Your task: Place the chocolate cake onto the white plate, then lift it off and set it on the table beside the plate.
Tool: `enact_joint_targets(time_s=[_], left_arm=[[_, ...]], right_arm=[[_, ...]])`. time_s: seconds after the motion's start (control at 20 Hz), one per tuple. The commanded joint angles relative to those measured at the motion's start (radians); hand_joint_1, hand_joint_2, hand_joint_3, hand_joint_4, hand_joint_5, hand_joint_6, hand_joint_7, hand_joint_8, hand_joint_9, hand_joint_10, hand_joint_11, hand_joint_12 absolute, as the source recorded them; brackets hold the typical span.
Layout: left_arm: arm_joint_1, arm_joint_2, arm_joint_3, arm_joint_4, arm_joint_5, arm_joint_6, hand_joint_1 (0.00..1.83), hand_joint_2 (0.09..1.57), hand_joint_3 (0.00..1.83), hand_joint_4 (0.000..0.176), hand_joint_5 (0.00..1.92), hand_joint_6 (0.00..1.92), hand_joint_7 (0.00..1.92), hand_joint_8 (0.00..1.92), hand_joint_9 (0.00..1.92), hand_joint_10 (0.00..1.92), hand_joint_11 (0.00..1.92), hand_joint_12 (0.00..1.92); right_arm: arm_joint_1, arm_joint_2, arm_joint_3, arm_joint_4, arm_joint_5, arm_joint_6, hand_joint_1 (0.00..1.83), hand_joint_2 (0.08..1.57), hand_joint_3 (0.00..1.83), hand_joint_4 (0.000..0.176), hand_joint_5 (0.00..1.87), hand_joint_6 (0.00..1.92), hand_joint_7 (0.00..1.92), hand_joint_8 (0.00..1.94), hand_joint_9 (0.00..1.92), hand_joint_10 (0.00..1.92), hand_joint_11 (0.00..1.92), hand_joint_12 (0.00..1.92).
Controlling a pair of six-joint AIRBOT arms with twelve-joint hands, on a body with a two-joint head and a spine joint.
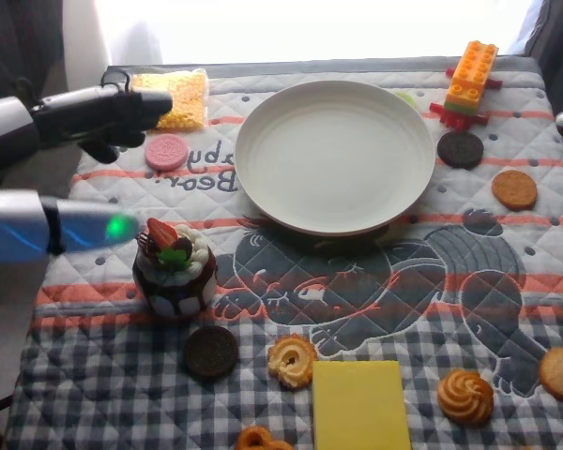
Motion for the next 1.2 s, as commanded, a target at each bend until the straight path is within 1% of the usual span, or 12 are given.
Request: enact_joint_targets(time_s=[0.0,0.1,0.2,0.35,0.45,0.5,0.65,0.9,0.95,1.0,1.05,1.15], left_arm=[[-0.016,0.011,-0.002,-0.01,-0.112,-0.007,0.55,1.22,0.0,0.053,0.15,0.01,0.24,0.0,0.24,0.18,0.0,1.08],[-0.036,0.02,-0.002,0.052,-0.114,-0.007,0.55,1.17,0.0,0.114,0.16,0.0,0.27,0.0,0.33,0.06,0.0,1.02],[-0.076,0.029,-0.01,0.127,-0.088,-0.007,0.57,1.13,0.0,0.135,0.07,0.0,0.25,0.0,0.32,0.03,0.0,0.98],[-0.144,0.055,-0.039,0.233,-0.018,-0.007,0.42,1.1,0.0,0.022,0.1,0.01,0.31,0.01,0.33,0.02,0.0,0.95],[-0.196,0.062,-0.048,0.319,0.04,-0.007,0.41,1.08,0.0,0.065,0.09,0.0,0.29,0.0,0.18,0.02,0.0,0.13],[-0.232,0.064,-0.055,0.37,0.083,-0.007,0.44,1.12,0.0,0.069,0.05,0.0,0.22,0.0,0.13,0.0,0.0,0.23],[-0.363,0.064,-0.067,0.613,0.217,-0.007,0.43,1.14,0.0,0.048,0.06,0.0,0.06,0.0,0.05,0.01,0.0,0.57],[-0.575,0.055,-0.078,1.085,0.366,-0.007,0.6,1.15,0.0,0.043,0.14,0.01,0.14,0.0,0.13,0.01,0.0,0.76],[-0.574,0.052,-0.078,1.112,0.382,-0.007,0.63,1.16,0.0,0.034,0.15,0.01,0.13,0.0,0.13,0.01,0.0,0.81],[-0.57,0.049,-0.078,1.126,0.398,-0.007,0.69,1.13,0.0,0.058,0.17,0.01,0.14,0.0,0.1,0.01,0.0,0.63],[-0.563,0.043,-0.078,1.14,0.419,-0.007,0.71,1.12,0.0,0.052,0.19,0.01,0.14,0.0,0.08,0.0,0.0,0.57],[-0.54,0.037,-0.077,1.144,0.435,-0.007,0.64,1.13,0.0,0.041,0.18,0.0,0.15,0.0,0.09,0.0,0.0,0.48]], right_arm=[[0.013,0.008,0.007,0.016,0.1,0.0,0.6,1.21,0.12,0.0,0.0,0.03,0.0,0.01,0.0,0.31,0.0,1.33],[0.013,0.008,0.009,0.016,0.085,0.0,0.55,1.23,0.08,0.0,0.01,0.03,0.07,0.02,0.0,0.35,0.0,1.39],[0.013,0.008,0.011,0.015,0.076,0.0,0.5,1.24,0.07,0.0,0.0,0.0,0.04,0.01,0.0,0.27,0.0,1.41],[0.012,0.008,0.013,0.008,0.062,0.0,0.43,1.26,0.04,0.0,0.0,0.0,0.01,0.01,0.0,0.24,0.0,1.43],[0.012,0.008,0.014,0.006,0.052,0.0,0.44,1.27,0.03,0.003,0.0,0.0,0.02,0.01,0.0,0.24,0.0,1.5],[0.012,0.008,0.014,0.003,0.047,0.0,0.47,1.27,0.02,0.0,0.0,0.0,0.01,0.0,0.0,0.25,0.0,1.59],[0.012,0.008,0.014,-0.001,0.04,0.0,0.57,1.28,0.01,0.017,0.0,0.0,0.04,0.01,0.0,0.31,0.0,0.99],[0.011,0.004,0.014,-0.004,0.035,0.0,0.47,1.28,0.0,0.0,0.0,0.0,0.12,0.02,0.0,0.46,0.0,1.08],[0.012,0.001,0.014,-0.006,0.033,0.0,0.47,1.28,0.0,0.0,0.0,0.0,0.12,0.02,0.0,0.47,0.0,1.1],[0.013,-0.001,0.015,-0.006,0.032,0.0,0.47,1.28,0.0,0.007,0.0,0.0,0.07,0.01,0.0,0.41,0.0,1.09],[0.013,-0.003,0.015,-0.006,0.031,0.0,0.49,1.27,0.0,0.022,0.0,0.0,0.05,0.0,0.0,0.35,0.0,0.97],[0.013,-0.004,0.015,-0.008,0.025,0.003,0.51,1.27,0.0,0.013,0.0,0.0,0.06,0.0,0.0,0.34,0.0,0.9]])
